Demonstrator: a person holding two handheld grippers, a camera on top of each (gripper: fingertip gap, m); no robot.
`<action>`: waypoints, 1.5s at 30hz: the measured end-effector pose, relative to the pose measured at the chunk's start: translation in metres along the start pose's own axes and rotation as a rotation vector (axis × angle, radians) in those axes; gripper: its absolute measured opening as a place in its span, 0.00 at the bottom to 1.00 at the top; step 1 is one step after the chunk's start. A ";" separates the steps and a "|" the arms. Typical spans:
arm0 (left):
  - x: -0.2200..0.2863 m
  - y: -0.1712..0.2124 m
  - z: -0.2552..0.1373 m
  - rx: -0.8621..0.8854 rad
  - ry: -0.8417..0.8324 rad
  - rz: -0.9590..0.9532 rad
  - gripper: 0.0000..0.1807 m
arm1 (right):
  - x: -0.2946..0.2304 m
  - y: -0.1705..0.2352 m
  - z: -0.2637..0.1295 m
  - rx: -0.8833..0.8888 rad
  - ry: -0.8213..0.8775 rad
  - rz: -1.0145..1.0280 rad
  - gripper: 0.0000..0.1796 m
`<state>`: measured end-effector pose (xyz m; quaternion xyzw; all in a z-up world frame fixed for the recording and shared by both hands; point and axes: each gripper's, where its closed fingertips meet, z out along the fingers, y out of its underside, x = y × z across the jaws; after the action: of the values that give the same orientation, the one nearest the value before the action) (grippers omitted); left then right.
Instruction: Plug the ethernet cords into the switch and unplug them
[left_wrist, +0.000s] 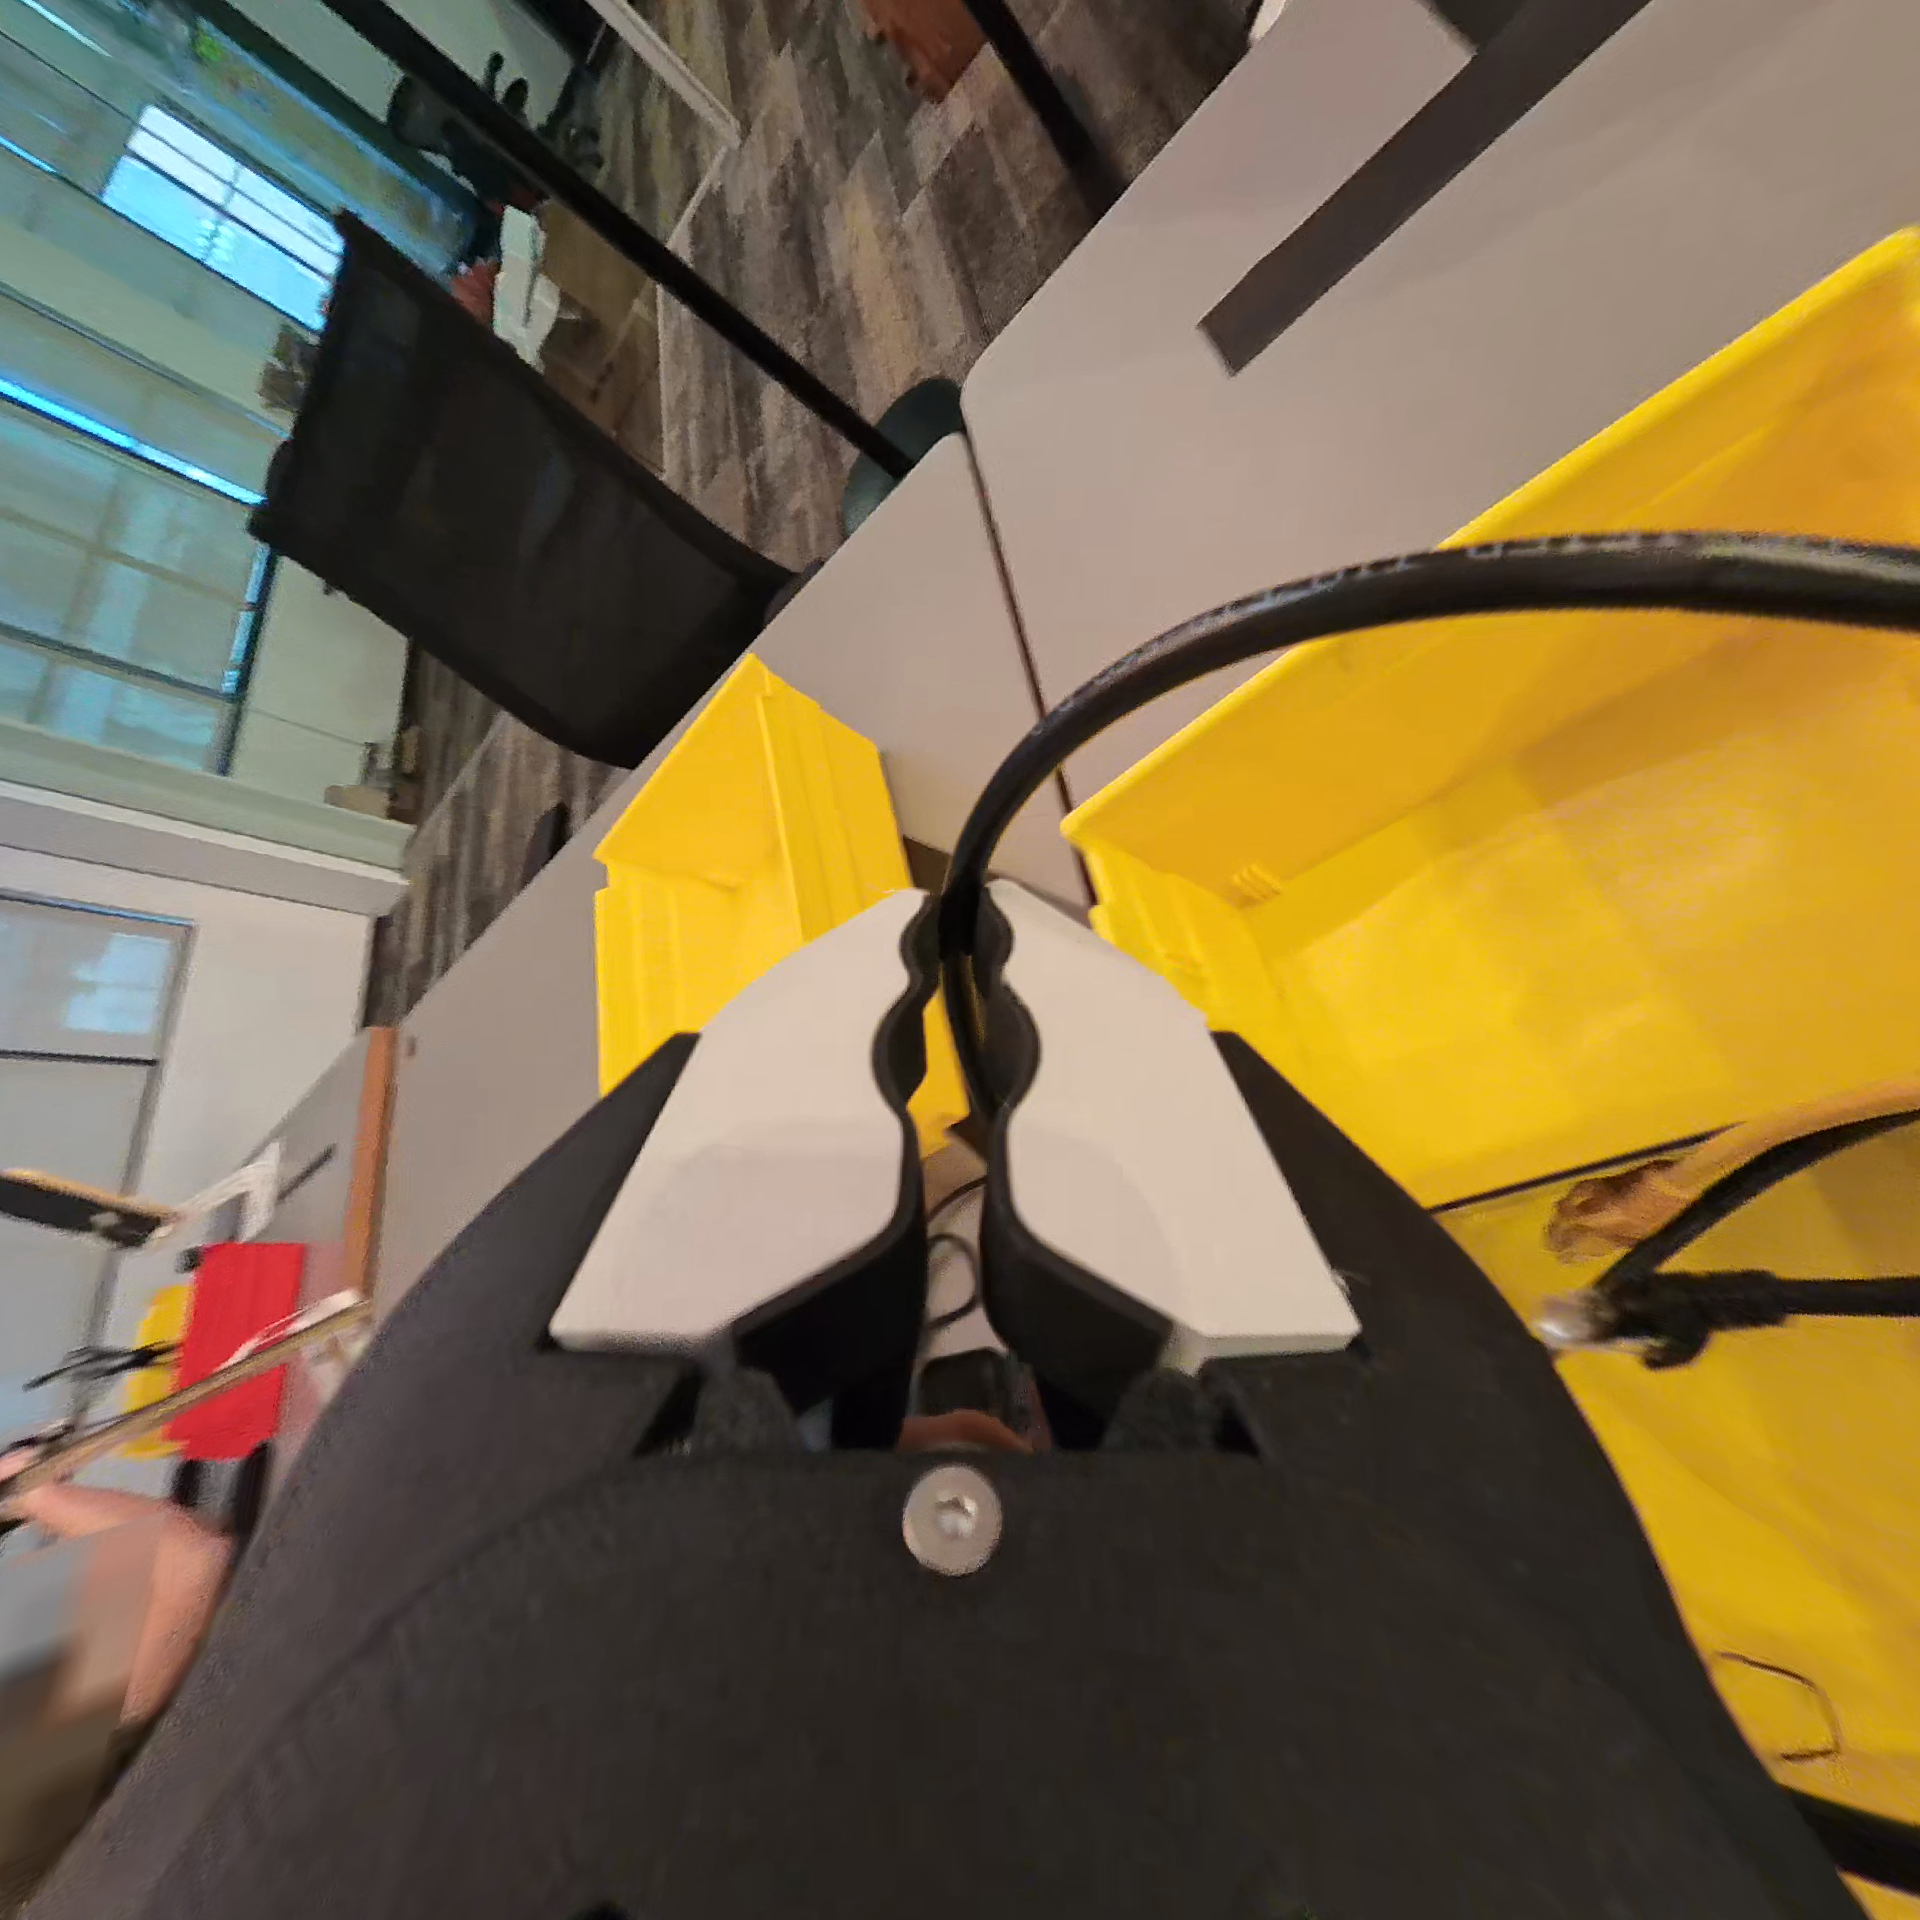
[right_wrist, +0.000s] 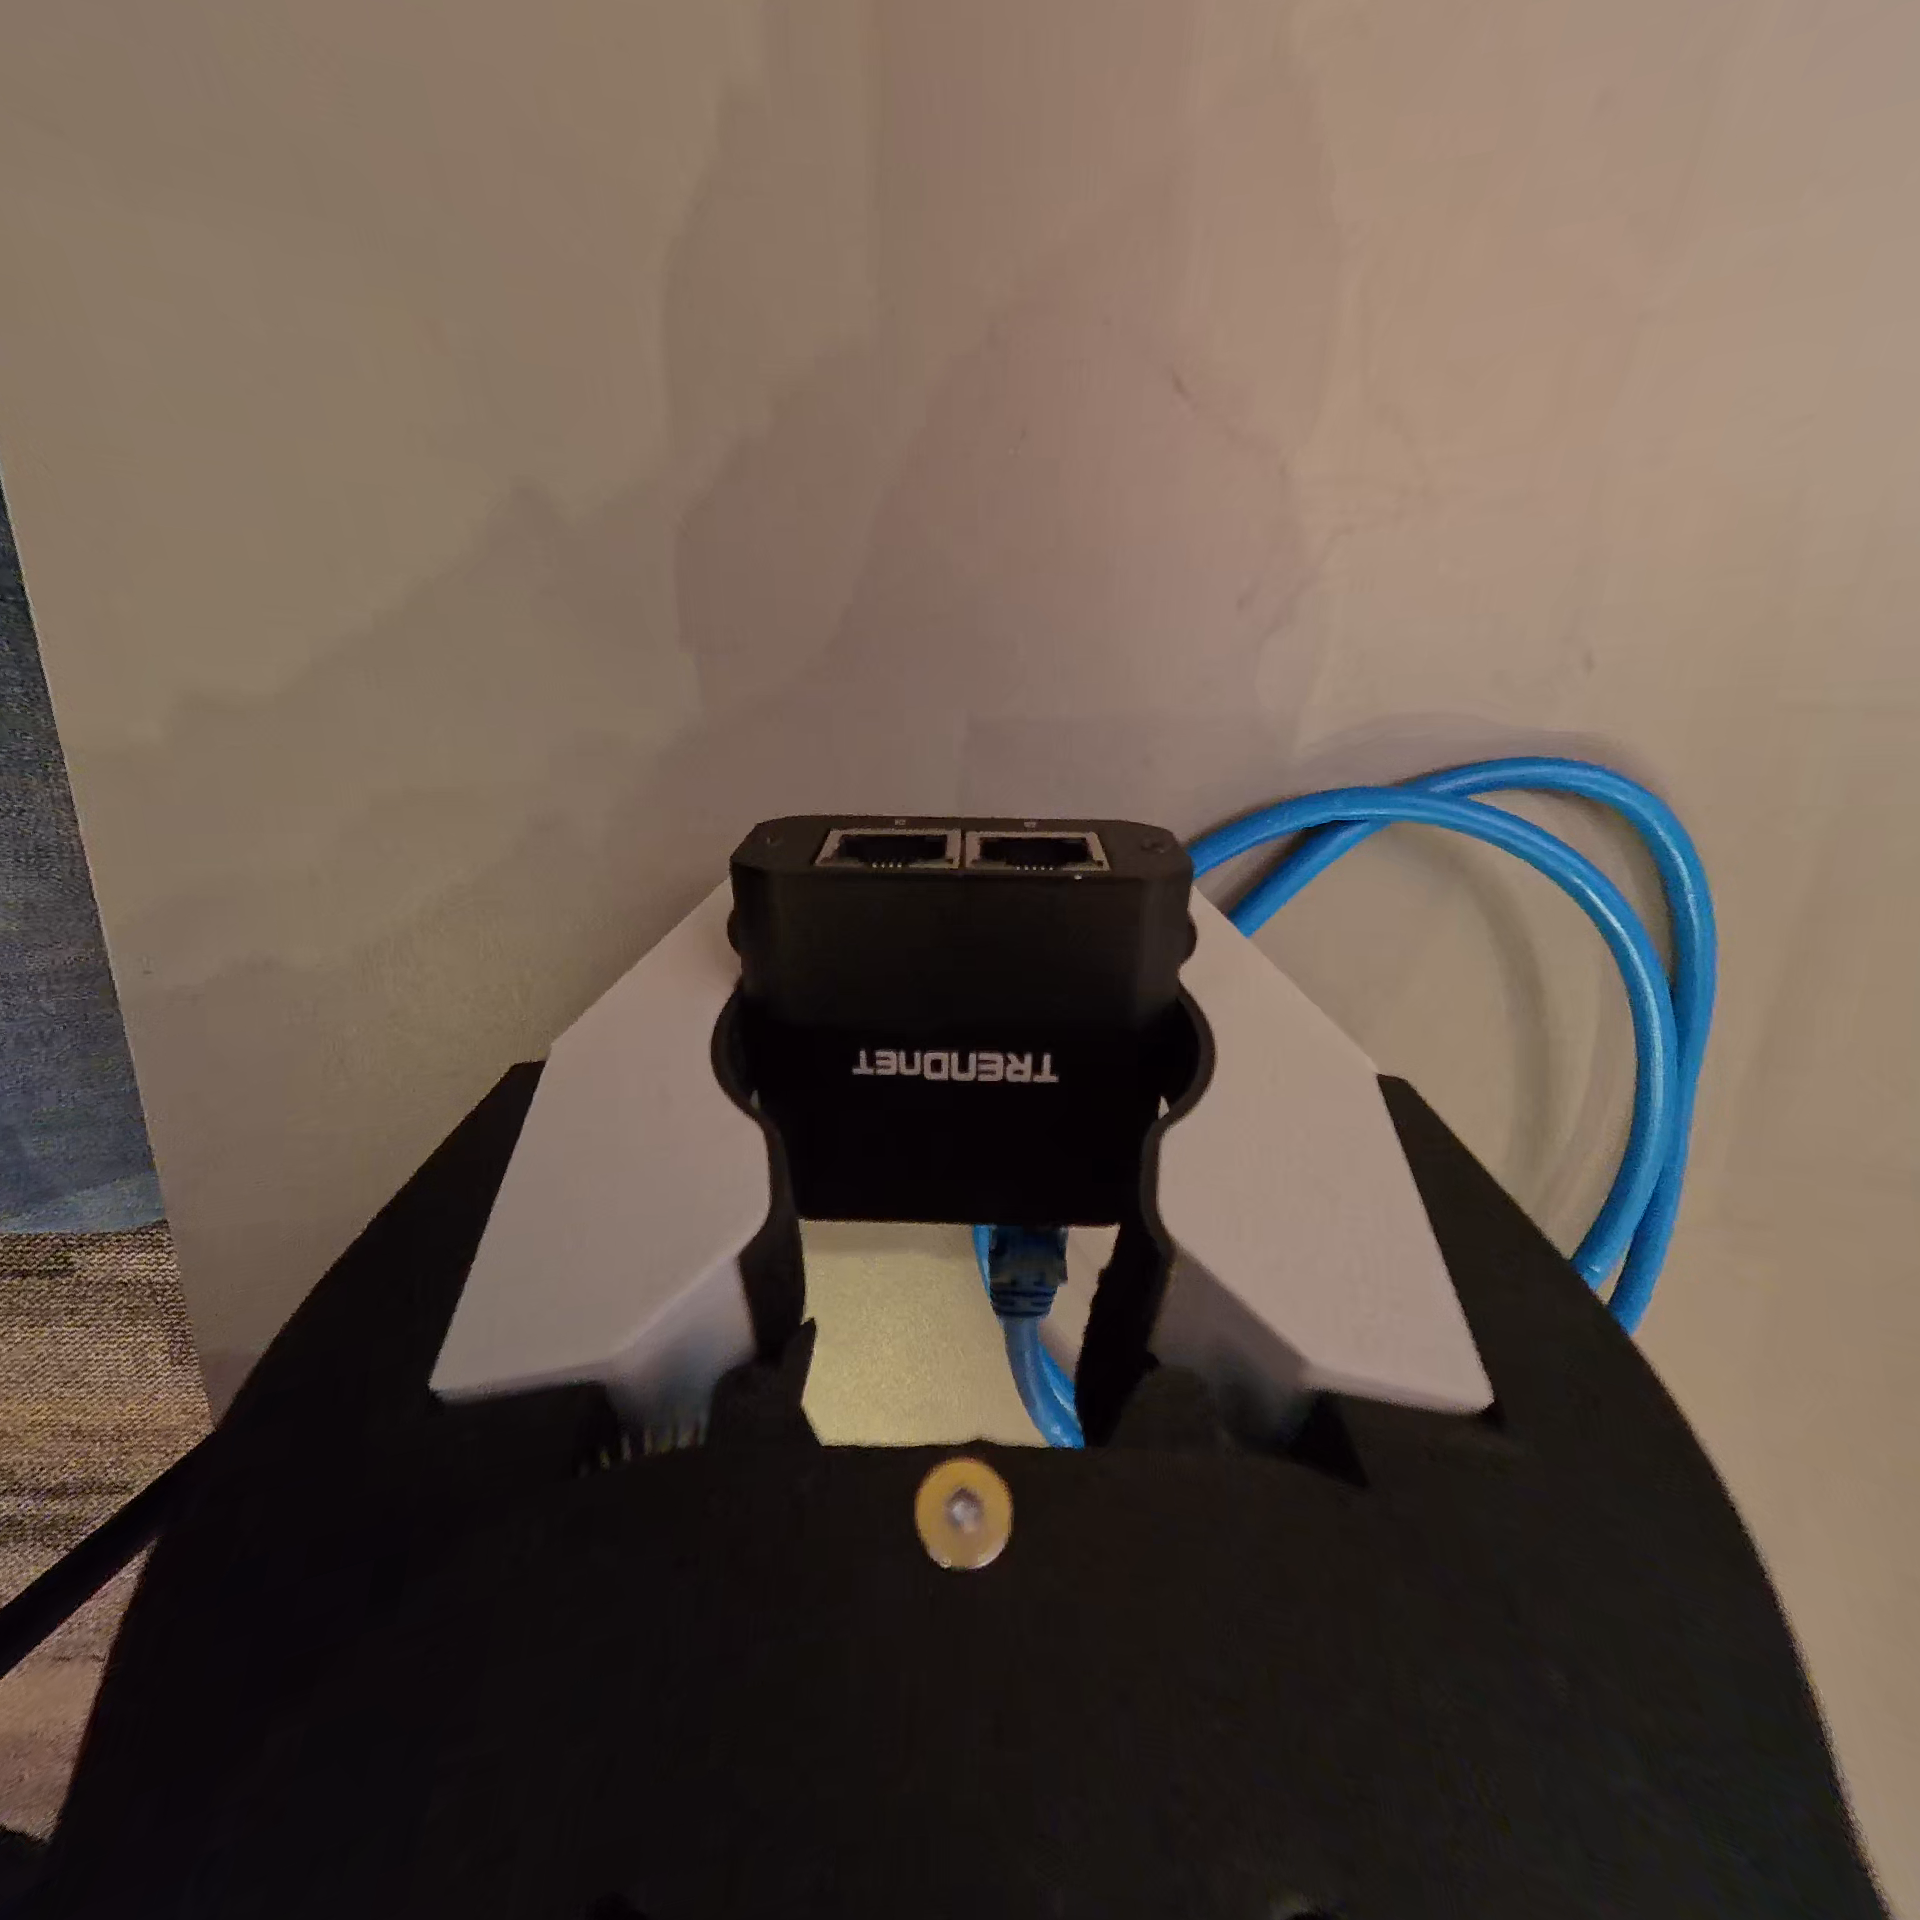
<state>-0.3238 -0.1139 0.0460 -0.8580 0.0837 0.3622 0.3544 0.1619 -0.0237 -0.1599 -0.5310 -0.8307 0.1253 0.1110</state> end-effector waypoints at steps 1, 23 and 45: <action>-0.004 0.002 0.000 -0.006 -0.024 0.019 0.03 | 0.000 0.000 0.000 0.002 -0.001 0.001 0.41; -0.010 0.033 -0.007 -0.037 -0.054 -0.127 0.03 | -0.001 0.000 0.000 0.010 -0.008 0.000 0.40; -0.030 0.005 -0.054 0.045 -0.072 -0.066 0.03 | 0.000 -0.002 0.000 0.015 -0.011 0.002 0.41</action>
<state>-0.3165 -0.1573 0.0899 -0.8385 0.0508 0.3790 0.3882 0.1606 -0.0245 -0.1594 -0.5304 -0.8297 0.1347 0.1102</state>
